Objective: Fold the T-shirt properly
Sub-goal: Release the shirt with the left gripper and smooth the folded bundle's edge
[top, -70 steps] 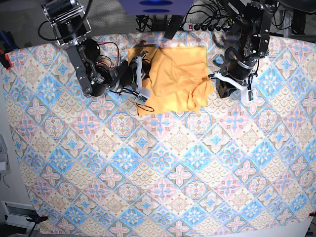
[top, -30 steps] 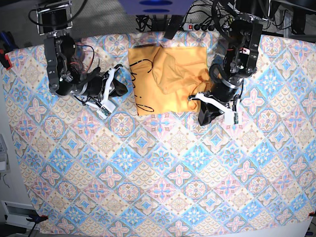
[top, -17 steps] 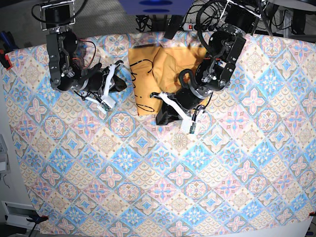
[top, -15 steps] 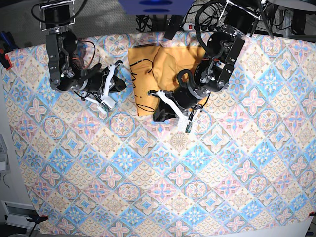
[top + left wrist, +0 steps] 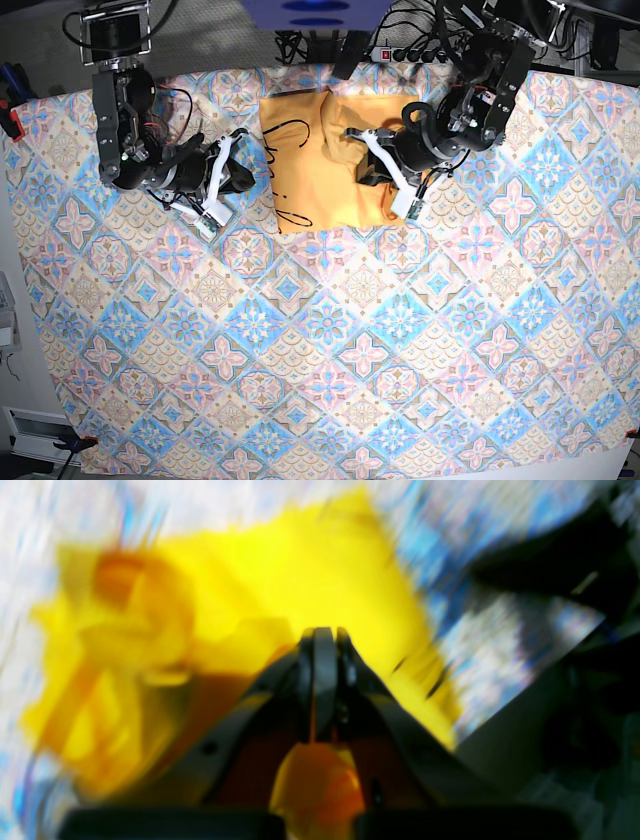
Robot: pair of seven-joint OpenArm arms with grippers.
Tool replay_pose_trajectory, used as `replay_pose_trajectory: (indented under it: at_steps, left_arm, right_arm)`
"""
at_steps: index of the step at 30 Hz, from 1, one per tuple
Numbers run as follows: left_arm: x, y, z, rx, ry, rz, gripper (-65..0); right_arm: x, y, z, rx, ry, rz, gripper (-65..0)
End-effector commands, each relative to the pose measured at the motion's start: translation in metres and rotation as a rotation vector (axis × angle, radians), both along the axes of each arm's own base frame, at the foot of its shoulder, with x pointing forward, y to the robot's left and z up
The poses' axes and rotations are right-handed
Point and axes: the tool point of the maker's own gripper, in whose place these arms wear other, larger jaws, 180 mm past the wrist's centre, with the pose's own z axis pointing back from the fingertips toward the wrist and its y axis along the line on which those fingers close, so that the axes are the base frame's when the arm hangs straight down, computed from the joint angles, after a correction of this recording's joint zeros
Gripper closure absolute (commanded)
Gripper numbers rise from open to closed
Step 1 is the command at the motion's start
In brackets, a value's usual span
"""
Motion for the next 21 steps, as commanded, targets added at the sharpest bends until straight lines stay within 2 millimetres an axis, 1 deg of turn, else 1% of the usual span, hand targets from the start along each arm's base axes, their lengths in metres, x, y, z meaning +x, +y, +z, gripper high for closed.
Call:
replay_pose_trajectory:
  at_steps: [1,3,5,9,14,17,18,21]
  left_arm:
    - [0.001,0.005,0.005,-0.006,-0.021,0.008,0.0]
    - [-0.009,0.015,-0.002,0.017,0.003,0.011,0.0]
    - [-0.019,0.031,-0.011,0.058,0.029,0.018,0.0]
    - [-0.029,0.058,-0.020,0.103,0.063,0.060,0.0]
    - [-0.051,0.080,-0.034,0.156,0.121,0.066,0.0]
    - [-0.051,0.079,-0.032,0.151,0.118,0.065,0.0]
    - [-0.048,0.076,-0.027,0.141,0.103,0.062,0.0]
    - [-0.037,0.062,-0.002,0.091,0.003,0.060,0.0]
  right_arm:
    - [0.011,-0.003,0.011,0.016,-0.042,-0.013,-1.1]
    - [0.011,-0.005,0.011,0.014,-0.042,-0.017,-1.1]
    - [0.011,-0.005,0.011,0.013,-0.042,-0.017,-1.1]
    - [0.009,-0.006,0.010,0.011,-0.038,-0.017,-1.1]
    - [0.008,-0.005,0.010,0.014,-0.038,-0.017,-1.1]
    - [0.009,-0.005,0.011,0.014,-0.039,-0.016,-1.1]
    - [0.009,-0.005,0.011,0.014,-0.039,-0.016,-1.1]
    - [0.009,-0.004,0.011,0.018,-0.039,-0.017,-1.1]
